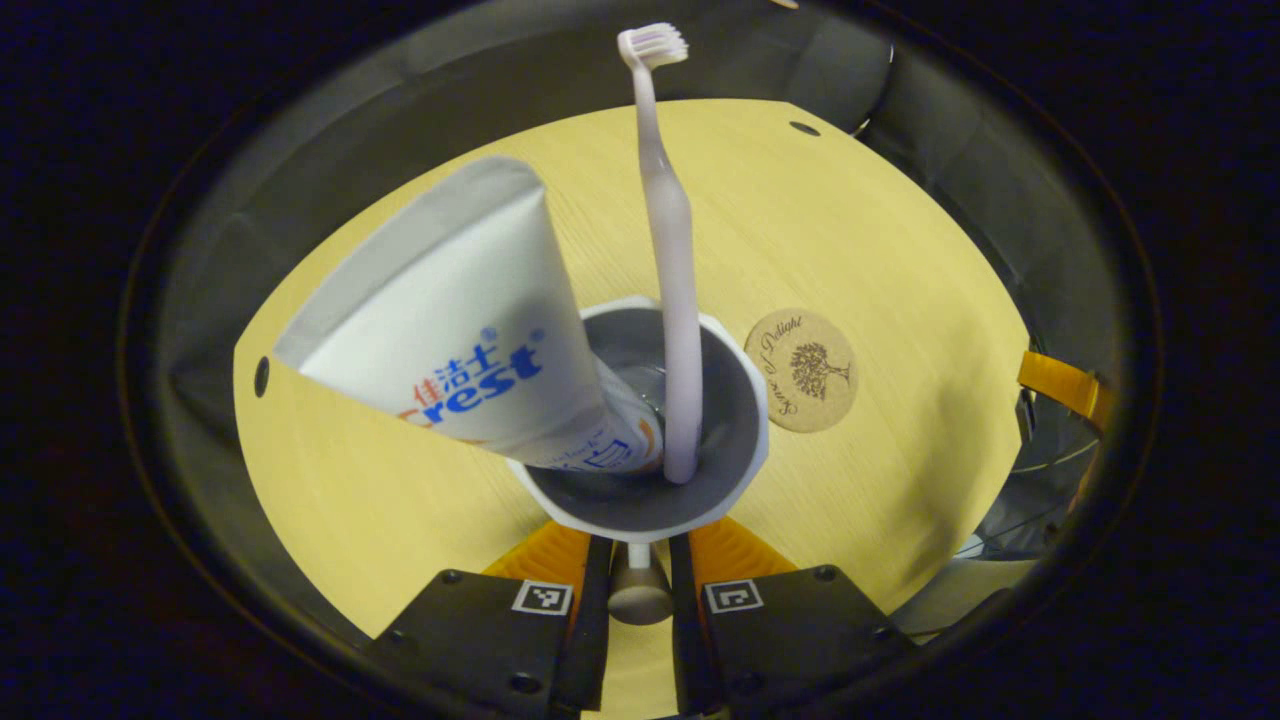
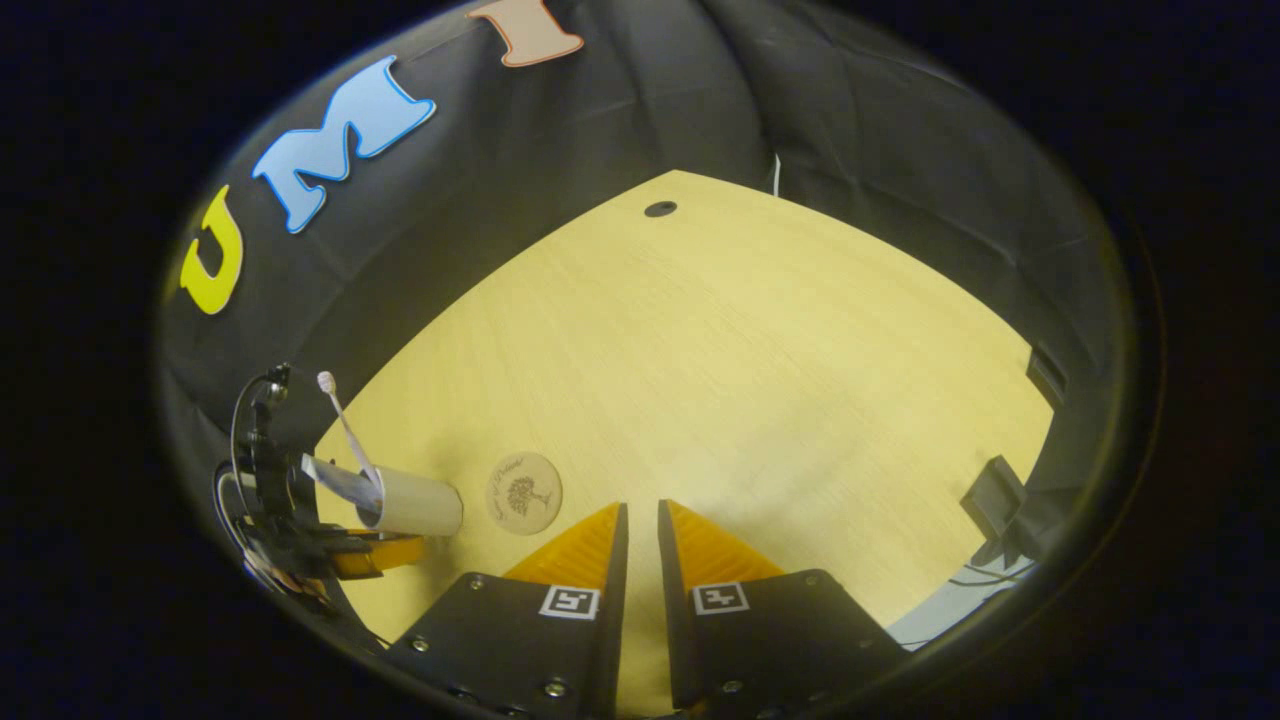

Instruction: Put the toothbrush and toothpaste on the desktop into the cup, then pick up the cup and place it on the coaster on the desktop.

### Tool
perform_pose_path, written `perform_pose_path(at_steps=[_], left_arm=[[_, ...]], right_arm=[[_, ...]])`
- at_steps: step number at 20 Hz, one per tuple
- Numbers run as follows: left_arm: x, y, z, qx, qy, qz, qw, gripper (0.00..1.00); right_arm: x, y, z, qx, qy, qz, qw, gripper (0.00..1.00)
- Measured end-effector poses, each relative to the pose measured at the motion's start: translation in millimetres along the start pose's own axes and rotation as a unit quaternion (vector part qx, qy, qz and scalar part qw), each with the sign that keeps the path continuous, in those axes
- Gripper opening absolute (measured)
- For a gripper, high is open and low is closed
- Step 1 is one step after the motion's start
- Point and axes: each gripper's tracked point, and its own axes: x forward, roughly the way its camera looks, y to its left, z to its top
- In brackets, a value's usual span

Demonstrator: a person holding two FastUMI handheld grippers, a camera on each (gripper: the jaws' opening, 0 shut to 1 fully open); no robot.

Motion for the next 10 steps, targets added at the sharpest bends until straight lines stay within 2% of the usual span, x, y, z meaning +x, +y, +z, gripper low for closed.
perform_pose_path(at_steps=[6, 10], left_arm=[[6.9, -3.8, 12.2, -0.008, -0.053, 0.015, 0.998, 0.34], [-6.2, -8.0, 46.1, 0.023, -0.102, 0.031, 0.994, 0.33]], right_arm=[[-4.0, 2.9, -11.0, -0.015, 0.012, 0.003, 1.000, 0.19], [-6.1, 0.2, -18.3, -0.024, 0.016, 0.005, 1.000, 0.19]])
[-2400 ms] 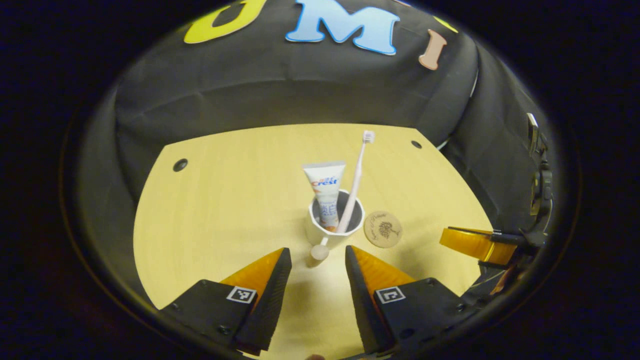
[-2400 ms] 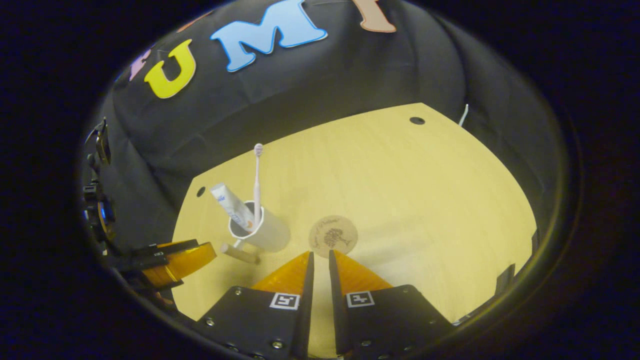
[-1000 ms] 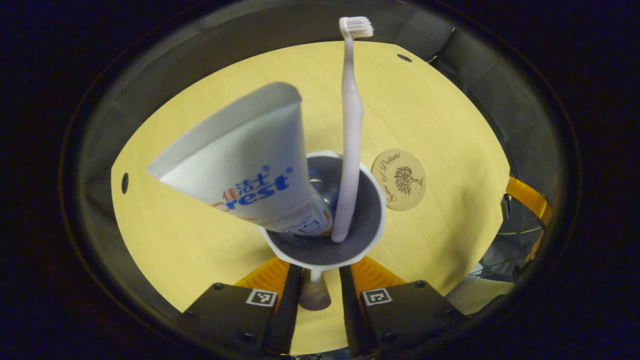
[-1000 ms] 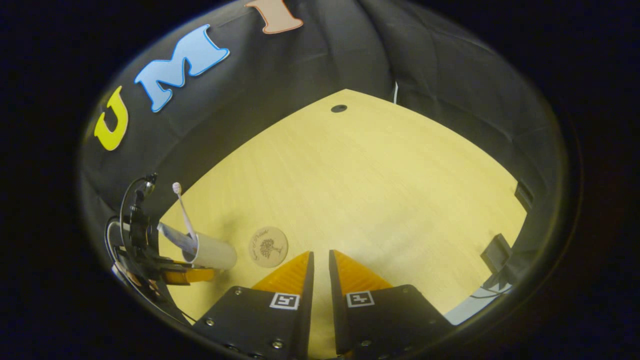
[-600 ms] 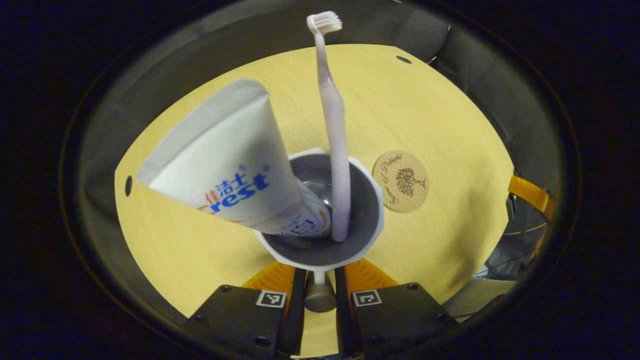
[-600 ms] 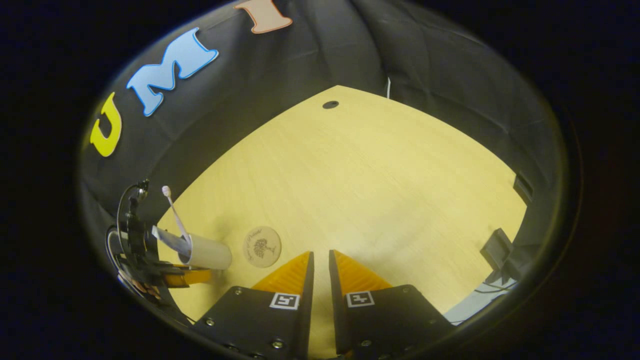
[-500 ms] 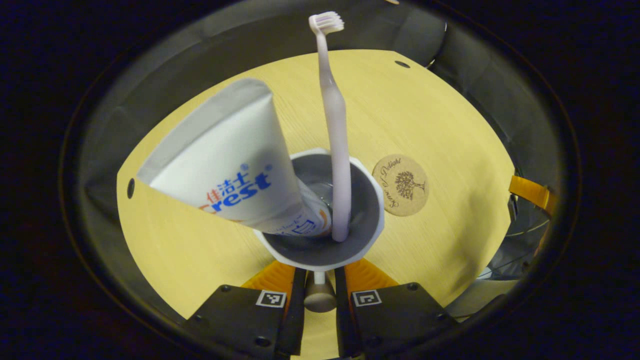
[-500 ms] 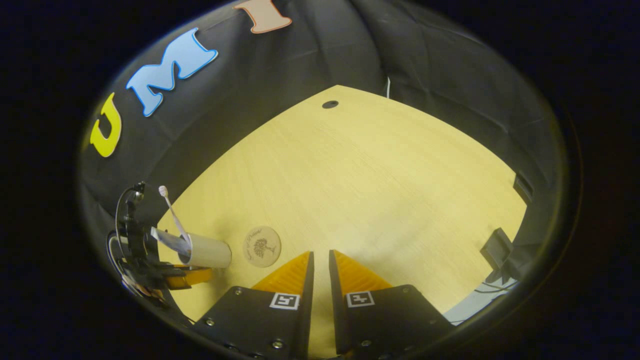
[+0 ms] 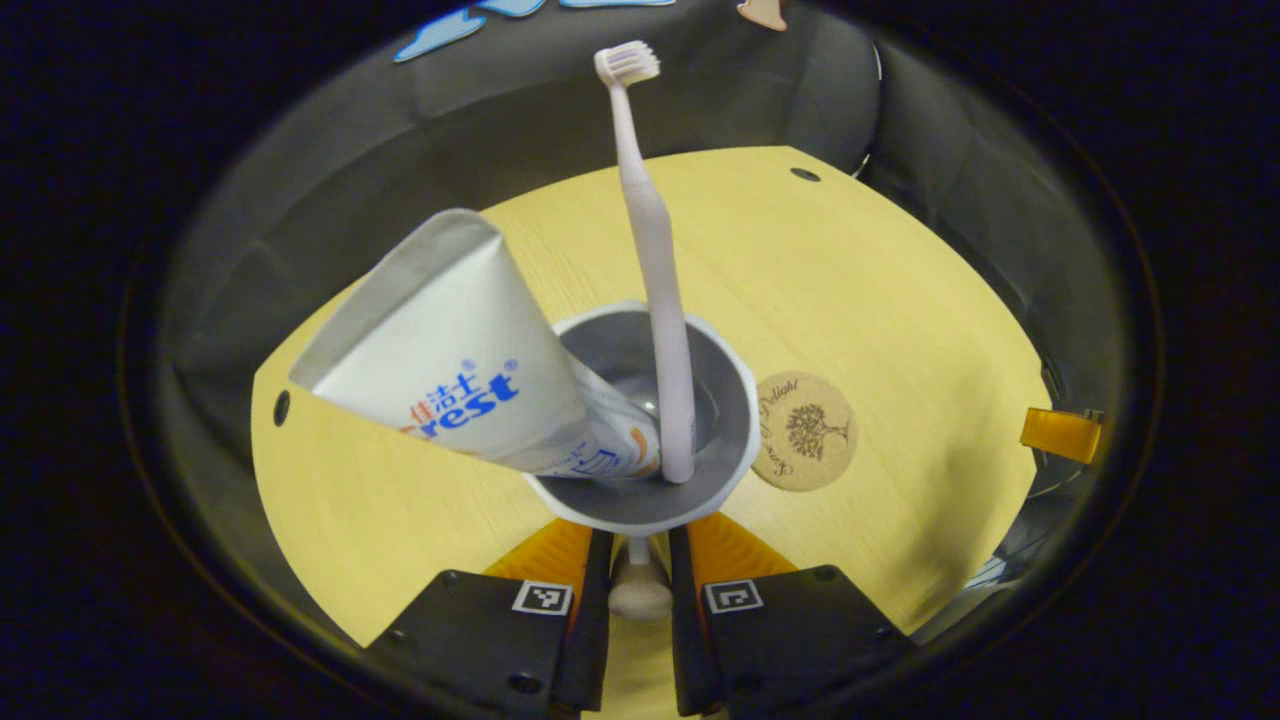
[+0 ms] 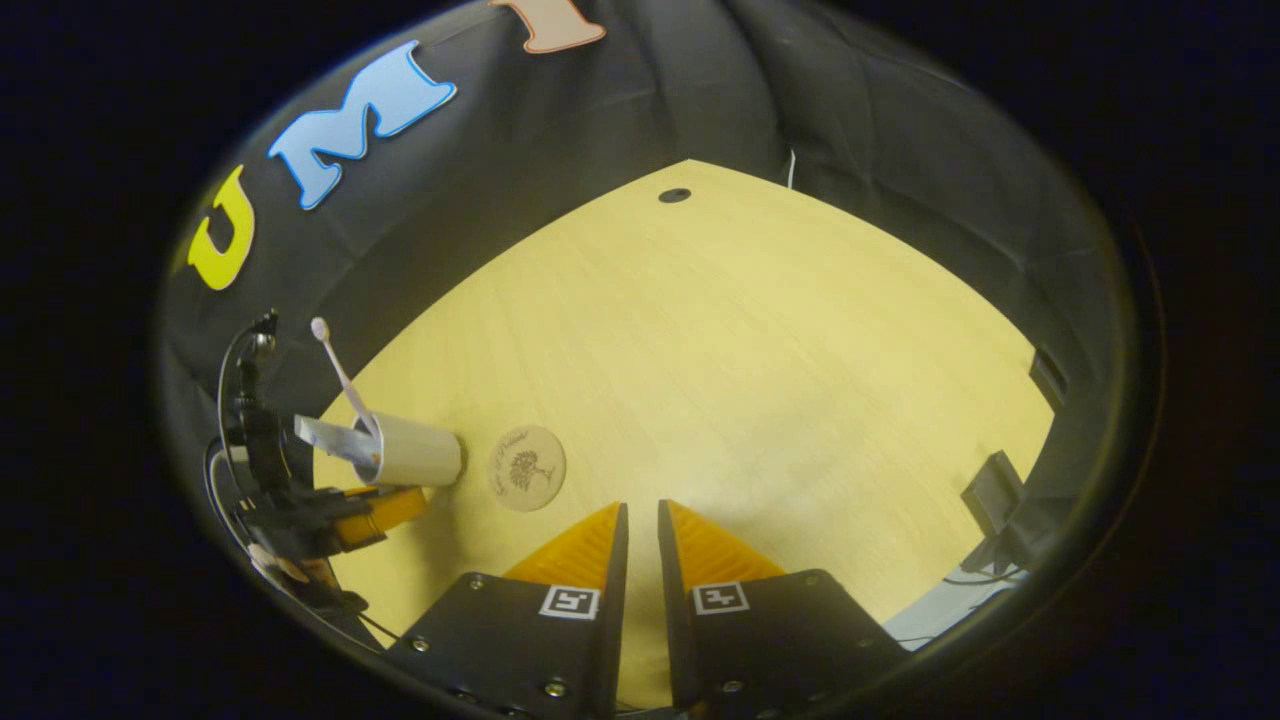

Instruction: Put the toothbrush and toothpaste on the desktop into the cup, then pick up the cup and place it on the coaster on the desktop.

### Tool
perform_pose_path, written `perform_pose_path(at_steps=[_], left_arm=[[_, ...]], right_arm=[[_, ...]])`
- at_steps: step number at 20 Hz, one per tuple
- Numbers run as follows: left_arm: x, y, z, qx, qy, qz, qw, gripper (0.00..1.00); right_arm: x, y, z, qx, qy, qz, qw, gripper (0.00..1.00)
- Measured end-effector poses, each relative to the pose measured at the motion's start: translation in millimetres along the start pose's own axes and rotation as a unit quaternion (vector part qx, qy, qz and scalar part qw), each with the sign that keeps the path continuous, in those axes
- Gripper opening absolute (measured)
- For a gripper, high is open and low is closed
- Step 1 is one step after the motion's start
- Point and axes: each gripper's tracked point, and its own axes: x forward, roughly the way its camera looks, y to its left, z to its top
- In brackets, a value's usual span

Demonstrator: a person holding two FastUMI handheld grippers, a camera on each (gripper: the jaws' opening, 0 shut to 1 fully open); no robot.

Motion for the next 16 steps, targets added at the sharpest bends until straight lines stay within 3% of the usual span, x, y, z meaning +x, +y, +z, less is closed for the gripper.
perform_pose_path(at_steps=[4, 6, 7, 15, 16], left_arm=[[-10.7, -22.7, 21.4, 0.027, -0.030, -0.007, 0.999, 0.33], [-15.9, -33.6, 33.1, 0.045, -0.045, -0.011, 0.998, 0.30], [-7.2, -38.1, 30.2, 0.042, -0.042, -0.009, 0.998, 0.27], [-2.7, -45.1, 34.9, 0.041, -0.048, -0.007, 0.998, 0.28], [-1.0, -48.0, 35.0, 0.041, -0.050, -0.007, 0.998, 0.23]], right_arm=[[-3.2, -5.7, 0.3, 0.008, -0.001, -0.001, 1.000, 0.23], [-6.1, -10.5, 0.4, 0.012, -0.004, -0.003, 1.000, 0.19], [-7.4, -9.8, 2.0, 0.015, -0.005, -0.003, 1.000, 0.19], [-20.4, -28.3, -2.9, 0.040, -0.004, -0.012, 0.999, 0.19], [-21.2, -31.4, -3.5, 0.044, -0.004, -0.013, 0.999, 0.19]])
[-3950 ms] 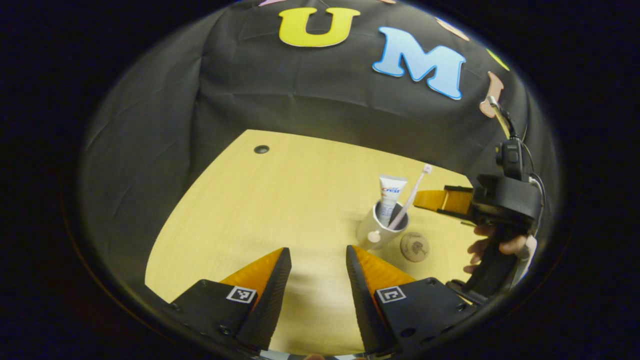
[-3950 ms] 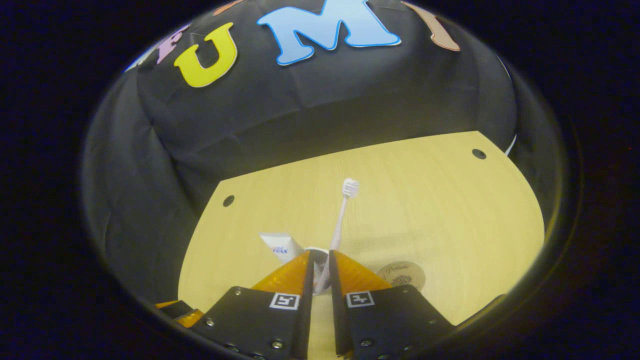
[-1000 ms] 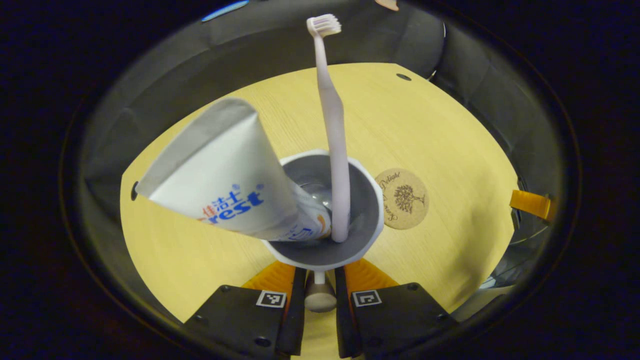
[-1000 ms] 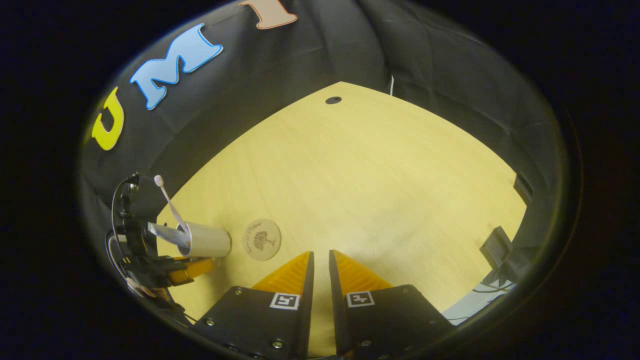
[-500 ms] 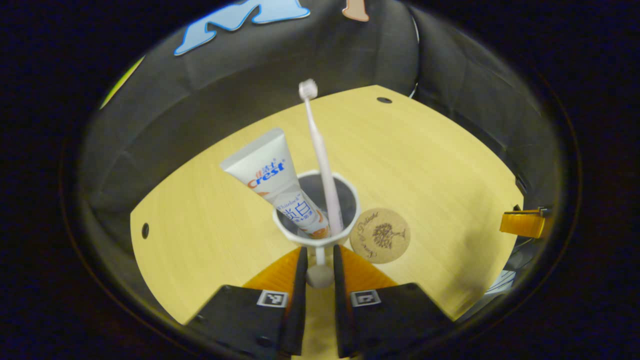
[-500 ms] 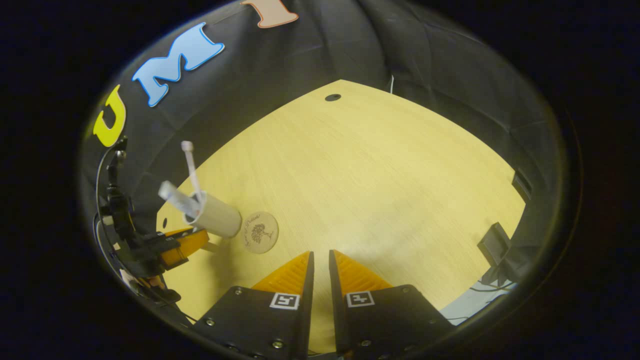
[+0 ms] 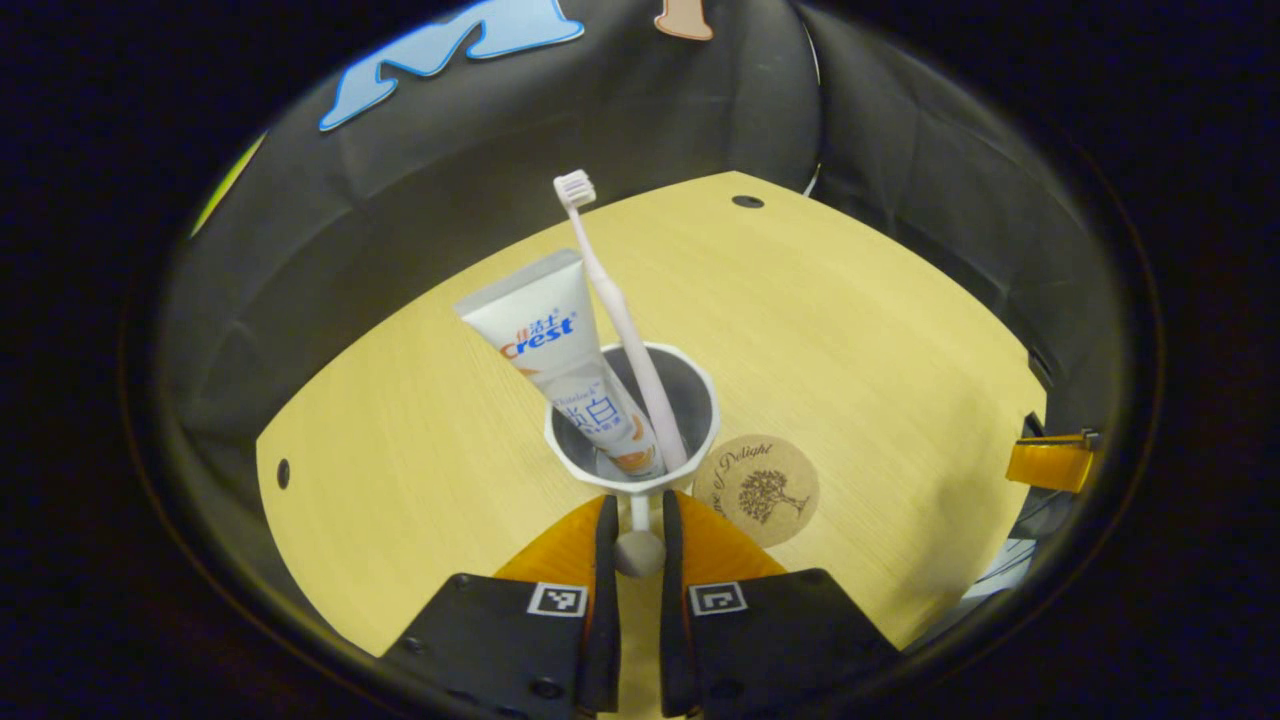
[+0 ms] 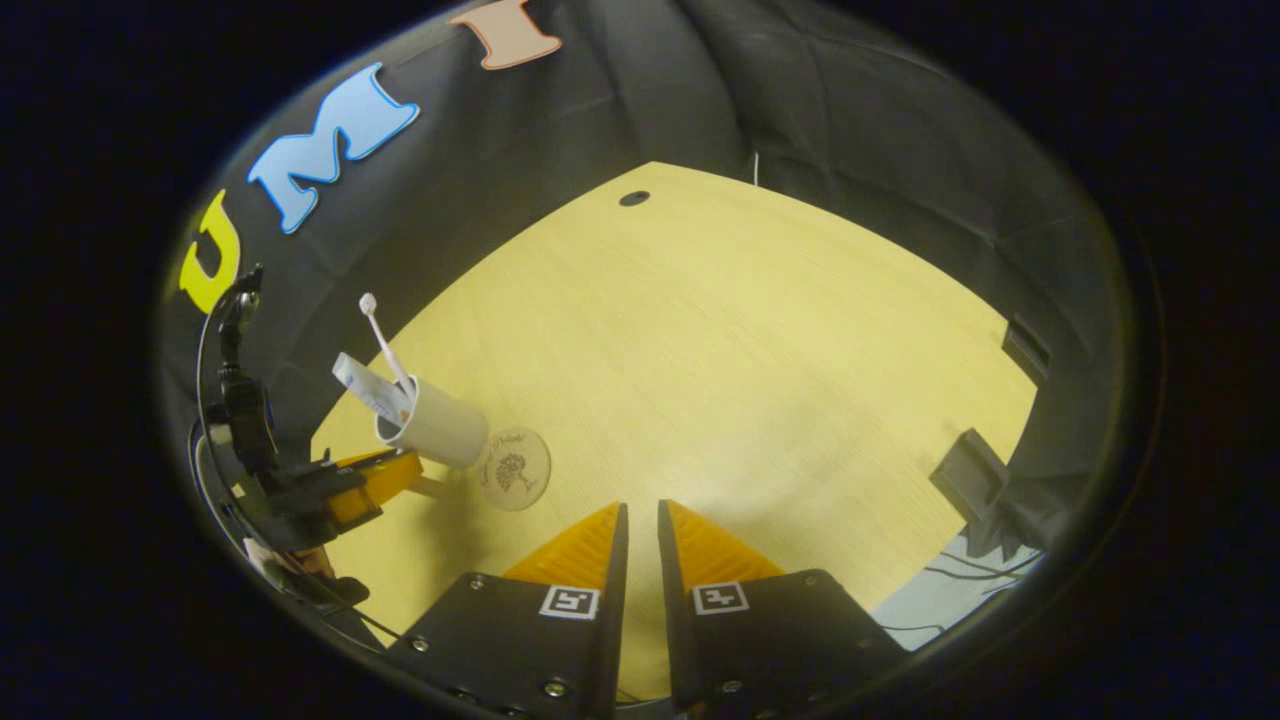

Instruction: Put the toothbrush and toothpaste on the desktop into the cup, then pick up the cup and place it on the coaster on the desktop.

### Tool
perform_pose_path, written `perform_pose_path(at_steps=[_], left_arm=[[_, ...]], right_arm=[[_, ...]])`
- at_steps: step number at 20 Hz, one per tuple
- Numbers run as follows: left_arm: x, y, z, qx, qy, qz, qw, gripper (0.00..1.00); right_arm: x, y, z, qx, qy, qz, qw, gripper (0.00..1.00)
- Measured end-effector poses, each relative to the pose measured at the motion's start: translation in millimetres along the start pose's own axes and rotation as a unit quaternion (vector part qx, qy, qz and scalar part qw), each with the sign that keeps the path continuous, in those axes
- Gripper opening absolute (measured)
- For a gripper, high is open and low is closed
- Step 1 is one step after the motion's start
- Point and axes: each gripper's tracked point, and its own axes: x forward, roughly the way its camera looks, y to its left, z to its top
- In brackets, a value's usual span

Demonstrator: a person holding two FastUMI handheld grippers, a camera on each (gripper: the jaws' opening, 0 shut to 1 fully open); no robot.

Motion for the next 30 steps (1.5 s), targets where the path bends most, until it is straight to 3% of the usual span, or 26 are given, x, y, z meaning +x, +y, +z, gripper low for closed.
perform_pose_path(at_steps=[5, 12, 26, 27, 30], left_arm=[[-1.7, -3.7, 3.3, -0.001, -0.013, 0.015, 1.000, 0.16], [-3.9, -3.9, 5.8, 0.015, -0.037, 0.025, 0.999, 0.16], [-27.4, -18.6, 15.7, 0.019, -0.023, -0.016, 0.999, 0.15], [-27.9, -19.5, 15.5, 0.018, -0.022, -0.017, 0.999, 0.16], [-26.7, -18.7, 16.1, 0.016, -0.018, -0.021, 1.000, 0.15]], right_arm=[[-2.8, -9.0, 0.5, 0.007, -0.002, -0.001, 1.000, 0.19], [3.7, -16.1, -2.5, 0.008, 0.001, 0.002, 1.000, 0.19], [-2.0, -12.4, -6.1, 0.004, 0.006, 0.010, 1.000, 0.19], [-2.2, -13.9, -6.8, 0.005, 0.006, 0.009, 1.000, 0.16], [-3.7, -16.6, -6.3, 0.007, 0.006, 0.009, 1.000, 0.19]])
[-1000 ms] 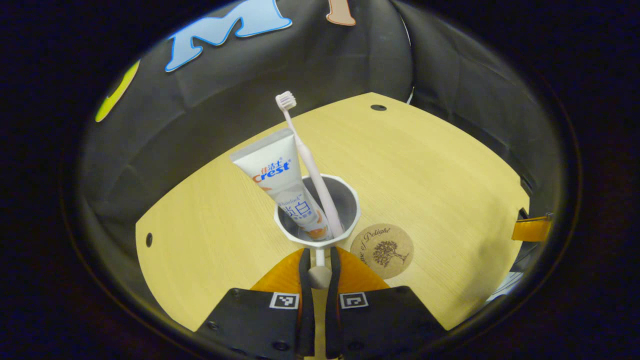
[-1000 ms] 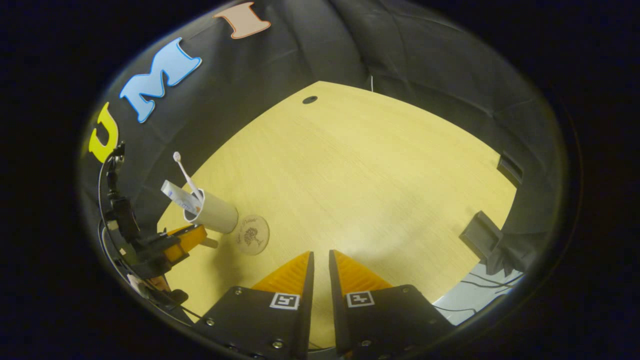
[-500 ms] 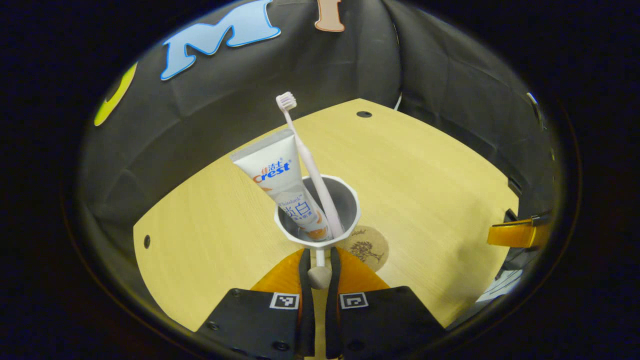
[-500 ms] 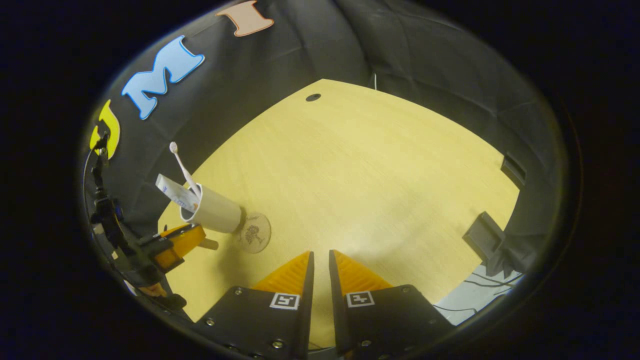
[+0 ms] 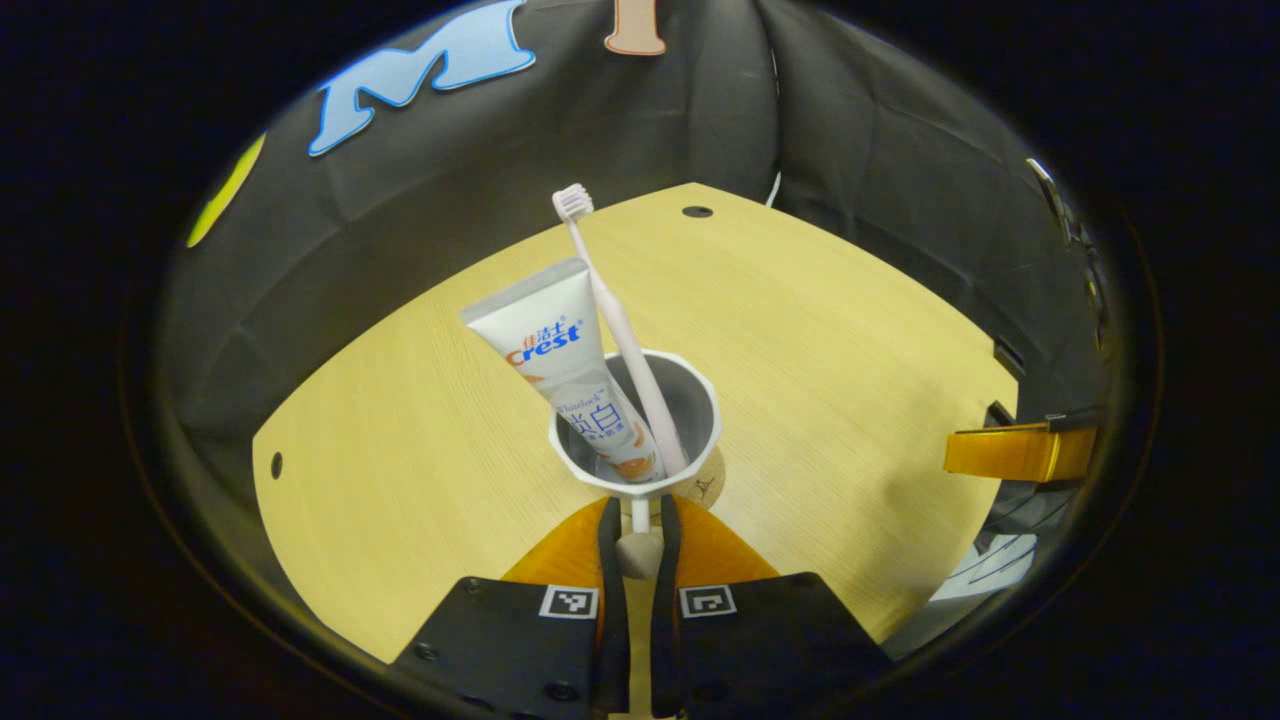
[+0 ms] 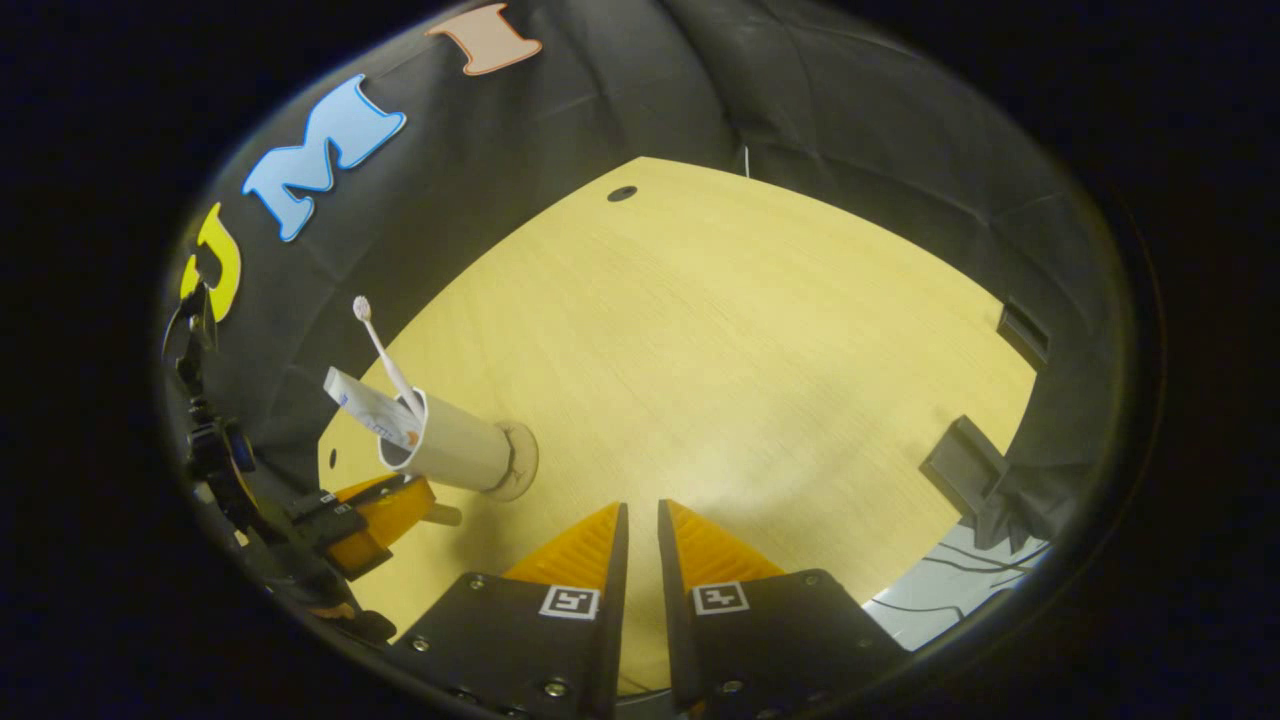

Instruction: Put the toothbrush and toothpaste on the desktop into the cup, then pick up the cup and place it on the coaster on the desktop.

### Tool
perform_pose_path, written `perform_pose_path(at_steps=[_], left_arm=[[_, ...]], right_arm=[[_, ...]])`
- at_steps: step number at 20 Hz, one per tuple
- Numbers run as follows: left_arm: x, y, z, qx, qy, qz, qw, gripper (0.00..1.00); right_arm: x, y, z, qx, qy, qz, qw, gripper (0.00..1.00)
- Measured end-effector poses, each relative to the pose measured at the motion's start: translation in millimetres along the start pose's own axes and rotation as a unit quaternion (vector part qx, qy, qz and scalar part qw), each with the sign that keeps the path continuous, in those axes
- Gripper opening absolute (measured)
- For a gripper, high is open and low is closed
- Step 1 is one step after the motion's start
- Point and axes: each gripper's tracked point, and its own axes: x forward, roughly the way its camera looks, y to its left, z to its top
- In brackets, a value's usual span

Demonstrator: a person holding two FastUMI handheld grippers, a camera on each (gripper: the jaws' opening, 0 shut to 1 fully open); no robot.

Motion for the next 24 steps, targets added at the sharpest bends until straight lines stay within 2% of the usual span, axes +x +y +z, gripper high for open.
perform_pose_path(at_steps=[12, 18, 24], left_arm=[[0.7, -1.6, -0.2, -0.030, 0.008, 0.019, 0.999, 0.15], [-1.7, -2.4, 2.4, -0.039, 0.006, 0.036, 0.999, 0.31], [-21.2, -8.8, 11.0, -0.042, -0.008, 0.066, 0.997, 0.31]], right_arm=[[-7.9, -15.1, 4.5, 0.003, 0.002, 0.003, 1.000, 0.19], [-5.6, -10.2, 1.6, -0.018, 0.017, 0.024, 0.999, 0.19], [-2.0, 0.1, 12.9, -0.050, 0.024, 0.058, 0.997, 0.19]])
